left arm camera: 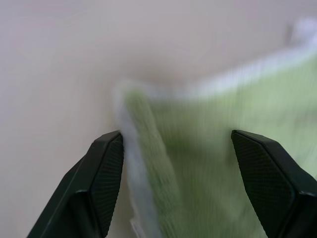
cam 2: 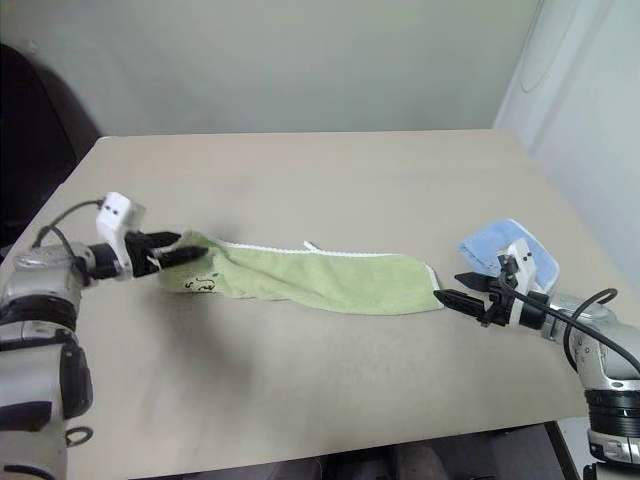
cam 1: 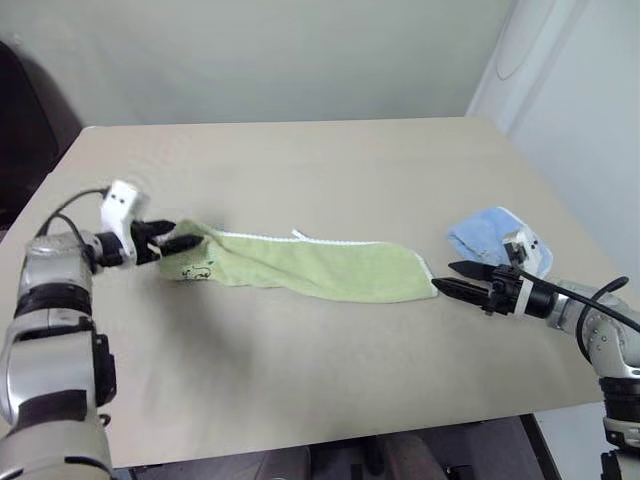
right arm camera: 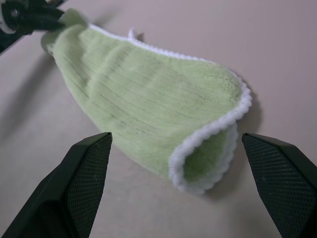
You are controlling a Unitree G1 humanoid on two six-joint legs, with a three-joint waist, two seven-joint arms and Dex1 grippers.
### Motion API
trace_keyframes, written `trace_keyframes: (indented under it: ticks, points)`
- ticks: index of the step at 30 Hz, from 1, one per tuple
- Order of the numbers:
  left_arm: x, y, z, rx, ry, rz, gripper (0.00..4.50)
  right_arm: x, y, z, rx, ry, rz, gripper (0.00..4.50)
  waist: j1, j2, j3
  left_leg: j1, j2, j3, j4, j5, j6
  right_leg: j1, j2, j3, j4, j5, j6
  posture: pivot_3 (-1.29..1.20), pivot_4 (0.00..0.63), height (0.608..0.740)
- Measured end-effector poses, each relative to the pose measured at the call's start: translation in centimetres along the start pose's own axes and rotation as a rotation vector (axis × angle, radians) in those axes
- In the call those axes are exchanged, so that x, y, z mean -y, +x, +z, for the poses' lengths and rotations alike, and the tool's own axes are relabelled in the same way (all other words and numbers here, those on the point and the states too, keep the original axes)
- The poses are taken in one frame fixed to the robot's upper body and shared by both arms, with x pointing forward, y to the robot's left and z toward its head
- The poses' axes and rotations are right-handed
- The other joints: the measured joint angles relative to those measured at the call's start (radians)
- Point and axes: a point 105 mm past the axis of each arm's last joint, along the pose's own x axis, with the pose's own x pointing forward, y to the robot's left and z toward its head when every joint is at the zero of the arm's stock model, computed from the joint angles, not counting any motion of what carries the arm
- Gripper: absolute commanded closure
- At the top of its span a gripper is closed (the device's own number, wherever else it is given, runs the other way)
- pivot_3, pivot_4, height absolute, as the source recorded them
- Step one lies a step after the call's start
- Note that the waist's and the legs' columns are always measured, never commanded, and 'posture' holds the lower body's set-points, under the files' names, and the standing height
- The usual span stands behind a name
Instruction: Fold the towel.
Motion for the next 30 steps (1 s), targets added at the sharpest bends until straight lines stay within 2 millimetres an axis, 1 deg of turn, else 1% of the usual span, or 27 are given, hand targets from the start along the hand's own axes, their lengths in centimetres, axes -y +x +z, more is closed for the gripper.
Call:
trace_keyframes:
  ticks: [2, 3, 5, 8, 10, 14, 16, 18, 20, 25, 28, 29, 30]
  points:
    - [-0.3, -1.1, 1.7, 0.069, -0.034, -0.017, 0.84, -0.1, -0.2, 0.3, 0.021, 0.037, -0.004, 0.06, -0.001, 0.0, 0.0, 0.0, 0.0, 0.0, 0.0, 0.0, 0.0, 0.0, 0.0, 0.0, 0.0, 0.0, 0.001, 0.0, 0.15, 0.74]
    - [-0.4, -1.8, 2.2, 0.086, -0.037, -0.035, 0.84, -0.1, -0.4, 0.3, 0.031, 0.058, -0.01, 0.06, -0.004, 0.0, 0.0, 0.0, 0.0, 0.0, 0.0, -0.001, 0.0, 0.0, 0.0, 0.0, 0.0, -0.001, 0.001, 0.0, 0.15, 0.74]
    - [-0.3, -2.8, 2.1, 0.076, -0.033, -0.071, 0.84, -0.1, -0.5, 0.0, 0.032, 0.093, -0.021, 0.06, -0.009, 0.0, 0.0, 0.001, 0.0, 0.0, 0.0, -0.001, -0.001, 0.0, 0.0, 0.001, 0.0, -0.001, 0.001, 0.0, 0.15, 0.74]
    - [0.0, -3.3, 1.1, 0.04, -0.036, -0.107, 0.84, -0.2, -0.3, -0.4, 0.045, 0.159, -0.024, 0.06, -0.01, 0.001, 0.0, 0.001, 0.0, 0.0, 0.0, -0.001, -0.001, -0.001, 0.0, 0.001, 0.0, -0.001, 0.001, 0.0, 0.15, 0.74]
    - [-0.1, -3.9, 0.1, -0.003, -0.039, -0.11, 0.84, -0.3, 0.1, 0.0, 0.087, 0.244, -0.023, 0.06, -0.01, 0.0, 0.0, 0.001, 0.0, 0.0, 0.0, -0.001, -0.001, -0.001, 0.001, 0.001, 0.0, -0.001, 0.001, 0.0, 0.15, 0.74]
    - [-0.4, -5.3, -0.7, -0.065, -0.008, -0.11, 0.84, -0.5, 0.2, 0.1, 0.099, 0.35, -0.035, 0.06, -0.01, 0.0, 0.0, 0.001, 0.001, 0.0, -0.001, -0.002, -0.001, -0.002, 0.001, 0.001, 0.0, -0.001, 0.0, 0.0, 0.15, 0.74]
    - [-0.3, -5.8, -1.9, -0.123, 0.016, -0.124, 0.84, -0.7, 0.8, -0.2, 0.095, 0.412, -0.038, 0.06, -0.01, 0.0, 0.0, 0.001, 0.0, 0.0, -0.001, -0.002, -0.001, -0.002, 0.001, 0.001, 0.0, -0.001, 0.0, 0.0, 0.15, 0.74]
    - [0.1, -6.0, -3.5, -0.173, 0.013, -0.146, 0.84, -1.1, 1.6, -0.4, 0.09, 0.485, -0.034, 0.06, -0.01, 0.0, -0.001, 0.001, 0.0, 0.0, 0.0, -0.002, -0.001, -0.003, 0.001, 0.001, 0.001, 0.0, 0.0, 0.0, 0.15, 0.74]
    - [0.5, -6.2, -4.3, -0.197, 0.001, -0.168, 0.84, -1.1, 2.1, -0.8, 0.085, 0.549, -0.038, 0.06, -0.009, -0.001, -0.001, 0.0, 0.001, 0.0, 0.0, -0.002, -0.001, -0.003, 0.001, 0.001, 0.001, 0.0, -0.001, 0.0, 0.15, 0.74]
    - [1.3, -6.2, -4.1, -0.19, 0.012, -0.196, 0.84, -1.3, 2.2, -2.0, 0.029, 0.627, -0.069, 0.06, 0.001, -0.001, -0.001, -0.001, 0.0, -0.002, 0.0, -0.003, -0.001, -0.005, 0.0, 0.001, 0.001, 0.0, -0.002, 0.0, 0.15, 0.74]
    - [1.7, -6.1, -4.2, -0.183, 0.001, -0.208, 0.84, -0.9, 1.7, -2.3, 0.027, 0.648, -0.099, 0.06, 0.0, -0.002, -0.002, -0.004, 0.0, -0.002, 0.0, -0.003, -0.001, -0.006, 0.0, 0.001, 0.001, 0.001, -0.003, 0.0, 0.15, 0.74]
    - [1.8, -6.1, -4.3, -0.185, -0.001, -0.209, 0.84, -0.8, 1.5, -2.4, 0.029, 0.652, -0.108, 0.06, 0.0, -0.002, -0.002, -0.004, 0.0, -0.002, 0.0, -0.003, -0.002, -0.007, 0.0, 0.001, 0.001, 0.003, -0.007, 0.0, 0.15, 0.74]
    - [1.9, -6.1, -4.3, -0.186, 0.001, -0.212, 0.84, -0.6, 1.2, -2.6, 0.03, 0.658, -0.12, 0.06, 0.0, -0.002, -0.002, -0.004, 0.0, -0.002, 0.0, -0.003, -0.002, -0.007, 0.0, 0.001, 0.001, 0.003, -0.007, 0.0, 0.15, 0.74]
